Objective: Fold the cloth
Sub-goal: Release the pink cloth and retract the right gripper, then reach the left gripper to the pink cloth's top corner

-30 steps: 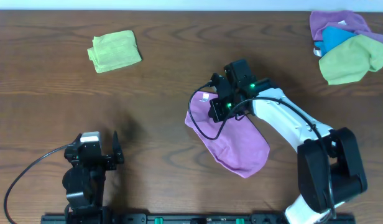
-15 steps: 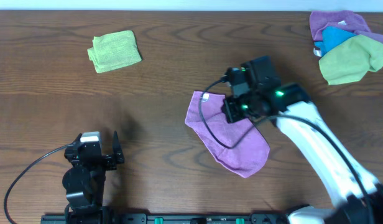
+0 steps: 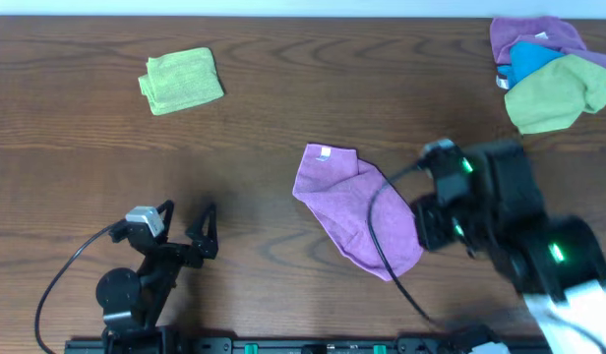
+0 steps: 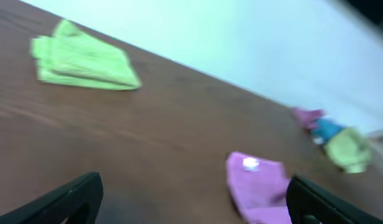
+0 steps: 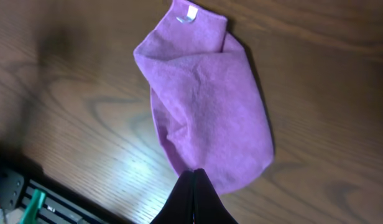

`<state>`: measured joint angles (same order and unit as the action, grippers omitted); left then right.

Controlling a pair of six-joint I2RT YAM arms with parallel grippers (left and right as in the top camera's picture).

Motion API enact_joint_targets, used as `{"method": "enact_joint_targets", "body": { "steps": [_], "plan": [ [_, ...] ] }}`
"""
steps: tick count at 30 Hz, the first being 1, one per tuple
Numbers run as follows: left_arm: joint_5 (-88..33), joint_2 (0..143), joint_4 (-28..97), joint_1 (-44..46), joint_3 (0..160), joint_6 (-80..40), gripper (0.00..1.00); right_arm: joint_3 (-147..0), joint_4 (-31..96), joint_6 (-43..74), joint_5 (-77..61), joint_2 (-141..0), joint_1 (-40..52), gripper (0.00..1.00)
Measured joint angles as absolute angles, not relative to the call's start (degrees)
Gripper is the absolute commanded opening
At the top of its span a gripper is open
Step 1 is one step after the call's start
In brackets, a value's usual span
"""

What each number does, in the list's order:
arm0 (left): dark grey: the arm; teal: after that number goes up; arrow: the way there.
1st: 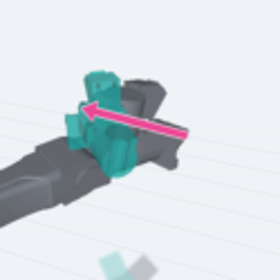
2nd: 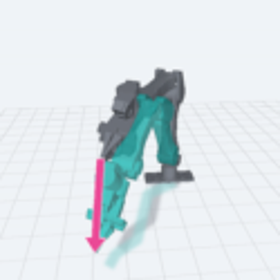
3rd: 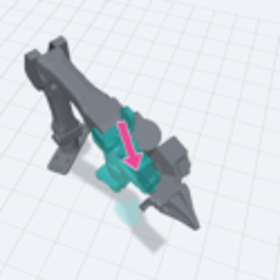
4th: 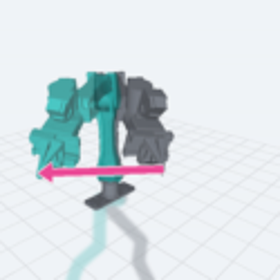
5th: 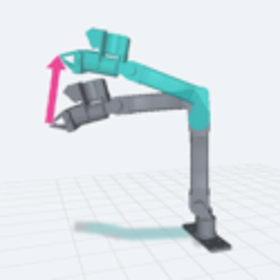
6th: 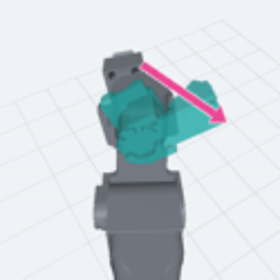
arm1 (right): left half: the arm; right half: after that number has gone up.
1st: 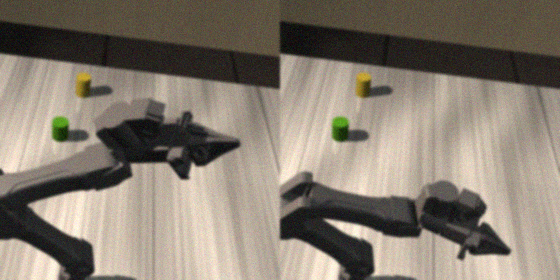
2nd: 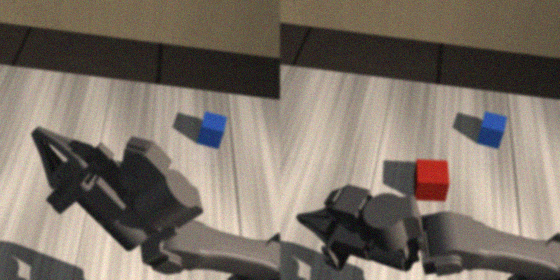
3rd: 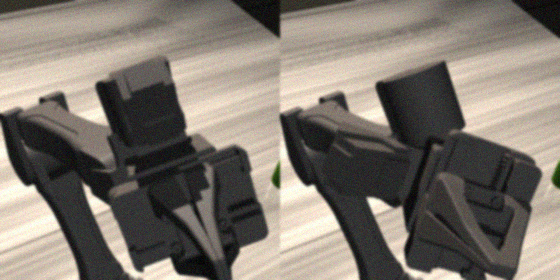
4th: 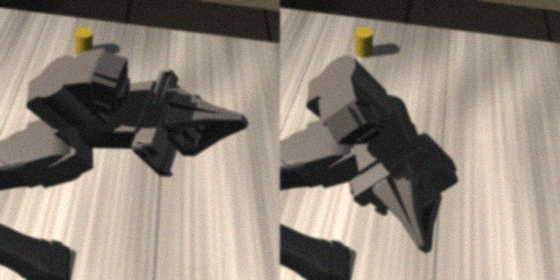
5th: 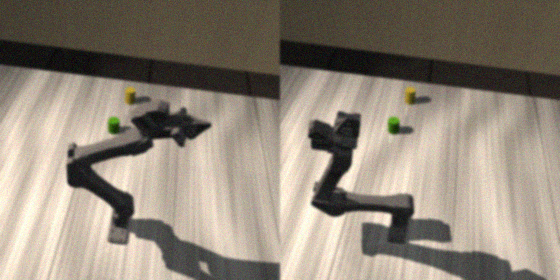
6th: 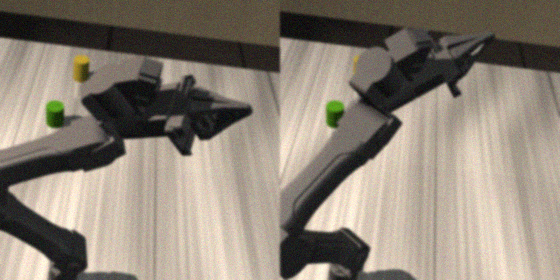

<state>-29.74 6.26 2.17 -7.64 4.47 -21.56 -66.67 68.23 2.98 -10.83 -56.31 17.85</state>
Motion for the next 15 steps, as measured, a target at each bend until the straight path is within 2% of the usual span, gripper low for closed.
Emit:
{"method": "enact_joint_targets", "body": {
  "steps": [13, 14, 15],
  "plan": [
    [-38.15, 6.26, 4.71, -7.64, 4.40, -27.73, 0.96, -54.06, 70.57, 10.83, -12.25, -33.95, 17.85, 0.02],
    [-38.81, 6.26, 4.71, -7.64, 4.40, -28.38, 0.95, -53.45, 70.39, 11.27, -12.43, -33.28, 17.85, 0.18],
    [-39.24, 6.26, 4.71, -7.64, 4.40, -28.91, 0.95, -52.75, 69.89, 11.99, -12.58, -32.77, 17.85, 0.44]
  ]
}}
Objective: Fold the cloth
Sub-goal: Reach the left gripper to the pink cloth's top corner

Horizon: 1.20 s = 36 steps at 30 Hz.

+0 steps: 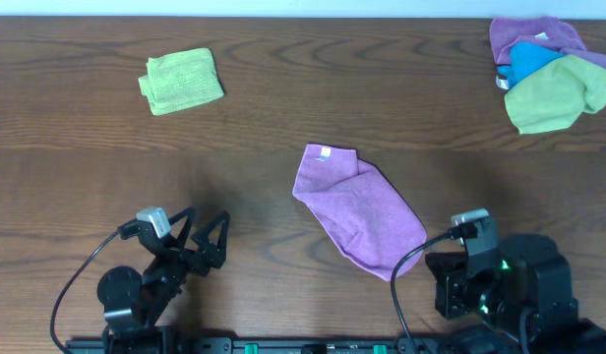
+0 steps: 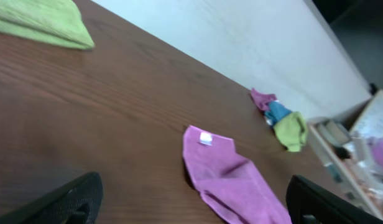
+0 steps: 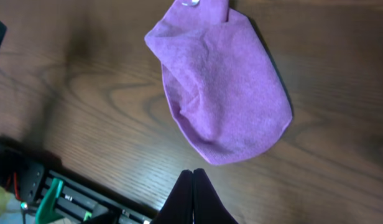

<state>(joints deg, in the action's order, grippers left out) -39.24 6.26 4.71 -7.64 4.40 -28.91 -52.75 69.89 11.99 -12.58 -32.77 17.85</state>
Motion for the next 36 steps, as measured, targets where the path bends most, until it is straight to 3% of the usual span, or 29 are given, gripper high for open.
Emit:
{"method": "enact_joint_targets", "body": {
  "steps": [1, 2, 3, 4, 8, 18, 25, 26, 30, 36],
  "plan": [
    [-39.57, 6.26, 4.73, -7.64, 4.40, -29.43, 0.97, -52.12, 69.23, 12.32, -12.62, -32.51, 17.85, 0.63],
    [-40.16, 6.26, 4.69, -7.64, 4.40, -29.80, 1.00, -51.57, 68.60, 12.56, -12.88, -32.45, 17.85, 0.67],
    [-40.73, 6.26, 4.54, -7.64, 4.40, -29.65, 0.95, -51.20, 67.96, 12.84, -13.06, -32.47, 17.85, 0.74],
    [-42.15, 6.26, 4.29, -7.64, 4.40, -29.45, 0.95, -50.89, 67.18, 13.30, -13.13, -32.53, 17.85, 0.87],
    [-47.75, 7.01, 3.92, -7.33, 4.40, -28.12, 0.98, -50.83, 65.39, 14.68, -13.56, -32.53, 17.85, 0.99],
    [-51.70, 22.41, 0.89, 0.51, 9.06, -21.96, 0.98, -50.83, 62.37, 14.57, -13.56, -32.51, 17.85, 0.99],
    [-46.24, 44.16, 0.58, 10.81, 21.26, -13.21, 1.00, -52.58, 63.81, 13.98, -11.16, -32.56, 17.85, 0.99],
    [-45.74, 47.40, 0.84, 11.86, 22.59, -12.25, 0.95, -53.67, 64.55, 13.98, -10.24, -32.58, 17.85, 0.99],
    [-43.57, 63.11, 1.69, 16.12, 31.90, -8.23, 0.94, -57.82, 66.92, 14.06, -5.87, -32.47, 17.85, 0.99],
    [-41.28, 83.29, 12.93, 20.05, 50.11, -2.37, 0.91, -58.67, 66.83, 14.06, -1.67, -32.42, 17.85, 0.99]
  ]
}}
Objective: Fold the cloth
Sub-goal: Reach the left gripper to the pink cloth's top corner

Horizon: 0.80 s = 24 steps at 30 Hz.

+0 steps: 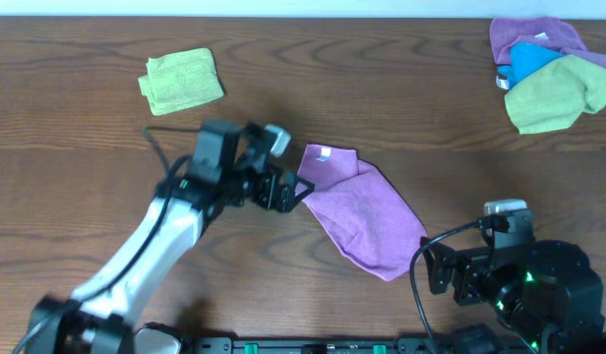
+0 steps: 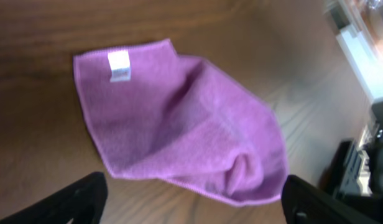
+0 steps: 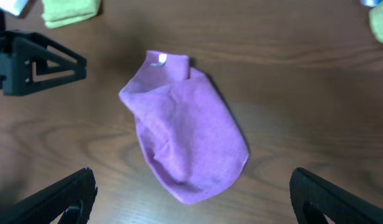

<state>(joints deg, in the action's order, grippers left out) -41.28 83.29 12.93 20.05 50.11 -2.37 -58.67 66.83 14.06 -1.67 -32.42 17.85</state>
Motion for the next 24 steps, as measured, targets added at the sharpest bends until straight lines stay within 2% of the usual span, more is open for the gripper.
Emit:
{"method": "enact_joint_targets", "body": {
  "steps": [4, 7, 14, 21, 23, 24],
  "plan": [
    [-37.54, 91.79, 19.97, 21.63, 61.71, 1.76, 0.93, -58.74, 64.95, 14.06, 0.78, -32.40, 17.85, 0.99],
    [-34.35, 95.85, 22.13, 21.91, 68.18, 4.12, 0.89, -58.76, 62.87, 14.06, 1.76, -32.45, 17.85, 0.99],
    [-31.05, 105.58, 22.68, 22.39, 76.75, 6.55, 0.83, -58.76, 61.67, 14.72, 5.13, -32.84, 17.85, 0.99],
    [-28.47, 113.49, 29.85, 25.02, 84.14, 9.63, 0.78, -58.76, 61.63, 14.90, 6.31, -35.48, 17.85, 0.99],
    [-28.01, 114.43, 31.48, 25.65, 85.19, 10.24, 0.71, -58.76, 61.63, 14.90, 6.46, -36.12, 17.85, 0.99],
    [-27.81, 114.54, 32.60, 25.80, 85.34, 10.57, 0.63, -58.76, 61.63, 14.90, 6.50, -36.34, 17.85, 0.99]
  ]
}}
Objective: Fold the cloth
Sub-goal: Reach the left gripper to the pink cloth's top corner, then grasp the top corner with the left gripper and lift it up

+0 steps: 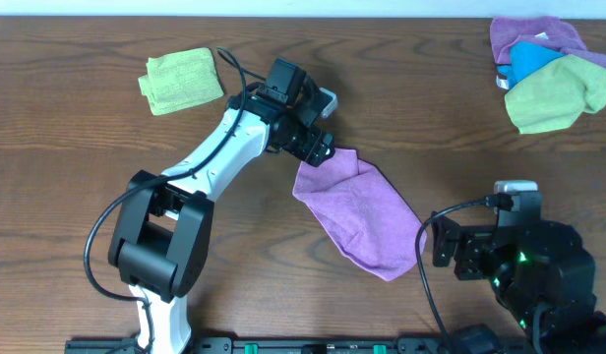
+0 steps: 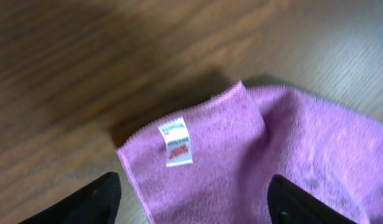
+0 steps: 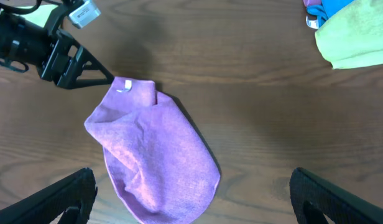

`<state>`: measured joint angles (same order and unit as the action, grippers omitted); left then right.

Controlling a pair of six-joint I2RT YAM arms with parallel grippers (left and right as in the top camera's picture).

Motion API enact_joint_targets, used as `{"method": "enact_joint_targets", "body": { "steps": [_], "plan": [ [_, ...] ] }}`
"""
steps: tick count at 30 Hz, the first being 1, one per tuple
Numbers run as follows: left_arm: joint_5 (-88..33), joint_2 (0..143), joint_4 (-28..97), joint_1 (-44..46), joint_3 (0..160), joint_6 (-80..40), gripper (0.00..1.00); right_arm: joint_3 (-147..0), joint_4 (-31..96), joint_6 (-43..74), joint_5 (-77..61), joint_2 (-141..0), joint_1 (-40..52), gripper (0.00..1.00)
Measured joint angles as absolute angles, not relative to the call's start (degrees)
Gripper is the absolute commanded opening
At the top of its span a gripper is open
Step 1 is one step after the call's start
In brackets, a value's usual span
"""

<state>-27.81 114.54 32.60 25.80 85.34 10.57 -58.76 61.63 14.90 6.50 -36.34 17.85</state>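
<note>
The purple cloth [image 1: 357, 211] lies crumpled on the wooden table, partly doubled over, with its white tag [image 2: 175, 143] at the far left corner. My left gripper [image 1: 321, 150] hovers open at that tagged corner, and its dark fingers [image 2: 98, 199] straddle the cloth's edge without gripping it. In the left wrist view the cloth [image 2: 241, 168] fills the space between the jaws. My right gripper [image 3: 191, 208] is open, held back at the front right of the cloth [image 3: 151, 158], apart from it.
A folded green cloth [image 1: 181, 81] sits at the far left. A heap of purple, blue and green cloths [image 1: 549, 69] lies at the far right corner. The left arm [image 1: 210, 162] stretches across the table's left middle. The right arm's base [image 1: 519, 270] is at the front right.
My left gripper has moved from the cloth's left edge to its far tagged corner, still open. The right gripper stays open at the front right. The cloth has not changed shape.
At first my right gripper was shut above the cloth's near end while the left rested open at the front left. The right arm then stood back at the front right, still shut. Later it was open, with the left gripper beside the cloth, now at its tagged corner.
</note>
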Motion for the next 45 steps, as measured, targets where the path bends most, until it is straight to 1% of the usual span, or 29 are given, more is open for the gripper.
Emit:
{"method": "enact_joint_targets", "body": {
  "steps": [3, 5, 8, 9, 11, 12, 20, 26, 32, 40, 45],
  "plan": [
    [-27.33, 114.54, 35.64, 25.76, 85.52, 11.16, 0.43, -58.76, 61.63, 14.90, 6.50, -36.73, 17.85, 0.99],
    [-26.89, 114.54, 37.26, 25.76, 85.56, 10.57, 0.38, -58.76, 61.63, 14.90, 6.52, -36.93, 17.85, 0.99],
    [-26.55, 114.54, 41.32, 25.76, 85.60, 9.58, 0.35, -58.76, 61.60, 14.92, 6.52, -37.12, 17.85, 0.99],
    [-26.57, 114.54, 42.59, 25.76, 85.62, 8.69, 0.29, -58.76, 61.65, 14.92, 6.52, -37.12, 17.85, 0.99],
    [-26.61, 114.54, 44.27, 25.76, 85.62, 6.55, 0.11, -58.76, 61.63, 14.92, 6.52, -37.12, 17.85, 0.99],
    [-26.63, 114.54, 44.42, 25.76, 85.62, 5.87, 0.06, -58.76, 61.63, 14.90, 6.52, -37.12, 17.85, 0.99],
    [-26.79, 114.54, 39.07, 27.03, 85.62, 4.51, 0.06, -58.76, 62.02, 14.92, 6.50, -37.12, 17.85, 0.99],
    [-23.09, 115.00, 38.70, 30.33, 85.65, 4.95, 0.06, -58.76, 62.11, 14.92, 6.48, -37.12, 17.85, 0.99],
    [-20.73, 117.45, 38.37, 29.82, 86.08, 5.04, 0.06, -58.76, 62.13, 14.92, 6.50, -37.15, 17.85, 0.99],
    [-20.12, 125.12, 41.41, 29.19, 95.13, 6.28, 0.06, -58.76, 62.35, 14.92, 6.50, -37.17, 17.85, 0.99],
    [-19.86, 126.45, 41.80, 29.19, 97.14, 6.46, 0.06, -58.76, 62.37, 14.92, 6.50, -37.30, 17.85, 0.99]
  ]
}}
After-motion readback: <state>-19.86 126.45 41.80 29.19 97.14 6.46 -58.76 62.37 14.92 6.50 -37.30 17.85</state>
